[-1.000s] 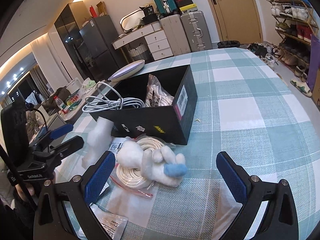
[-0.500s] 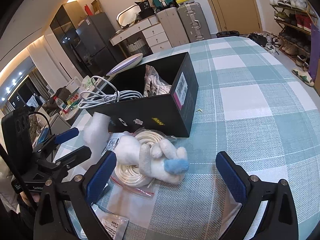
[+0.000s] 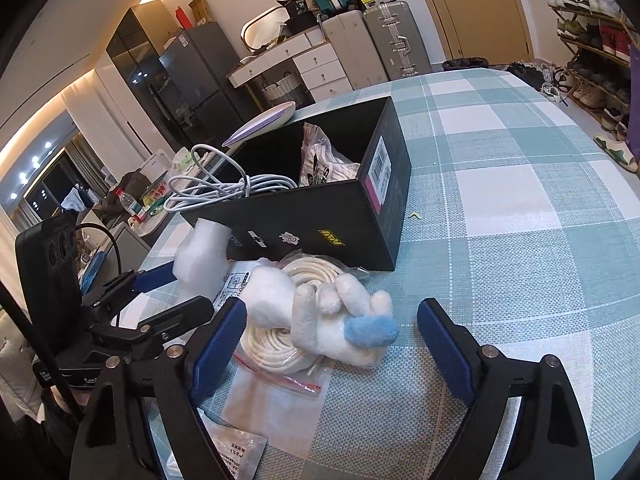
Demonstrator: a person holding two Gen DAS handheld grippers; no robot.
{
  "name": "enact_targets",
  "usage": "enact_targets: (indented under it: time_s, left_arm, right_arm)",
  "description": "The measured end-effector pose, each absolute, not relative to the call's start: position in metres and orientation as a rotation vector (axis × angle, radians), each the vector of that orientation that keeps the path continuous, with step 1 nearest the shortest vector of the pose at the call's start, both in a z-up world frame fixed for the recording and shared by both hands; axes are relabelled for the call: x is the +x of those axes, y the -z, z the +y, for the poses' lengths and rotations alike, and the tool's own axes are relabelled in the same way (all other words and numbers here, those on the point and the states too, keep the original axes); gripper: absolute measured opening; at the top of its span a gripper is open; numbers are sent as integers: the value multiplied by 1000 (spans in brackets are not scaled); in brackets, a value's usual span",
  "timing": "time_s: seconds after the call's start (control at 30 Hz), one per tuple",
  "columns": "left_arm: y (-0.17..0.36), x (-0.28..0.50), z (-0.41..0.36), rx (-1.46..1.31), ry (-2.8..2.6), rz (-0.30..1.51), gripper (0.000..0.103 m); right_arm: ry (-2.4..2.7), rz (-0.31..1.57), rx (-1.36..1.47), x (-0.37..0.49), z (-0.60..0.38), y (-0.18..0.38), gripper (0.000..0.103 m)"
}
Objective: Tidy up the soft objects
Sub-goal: 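Grasp the white foam block with the left gripper while the right gripper grasps the white plush toy, then carry the foam block into the black box with the left gripper while the right gripper places the plush toy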
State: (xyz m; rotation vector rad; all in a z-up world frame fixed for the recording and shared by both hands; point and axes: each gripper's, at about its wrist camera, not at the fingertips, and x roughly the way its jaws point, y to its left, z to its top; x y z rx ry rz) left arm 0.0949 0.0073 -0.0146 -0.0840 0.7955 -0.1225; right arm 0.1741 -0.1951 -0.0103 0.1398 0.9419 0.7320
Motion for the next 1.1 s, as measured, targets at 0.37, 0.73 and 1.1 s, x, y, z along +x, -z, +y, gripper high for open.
enact_targets:
  time_s: [0.37, 0.73, 1.1]
  left_arm:
    - [16, 93, 0, -79, 184, 813, 28]
    - [9, 88, 1, -71, 192, 791, 20]
    - [-7, 81, 6, -68, 191, 740, 20]
  right_arm:
    - [-751, 944, 139, 174, -195, 9, 72]
    - [-744, 870, 100, 171, -197, -1, 35]
    - [-753, 800, 93, 165, -200, -13, 35]
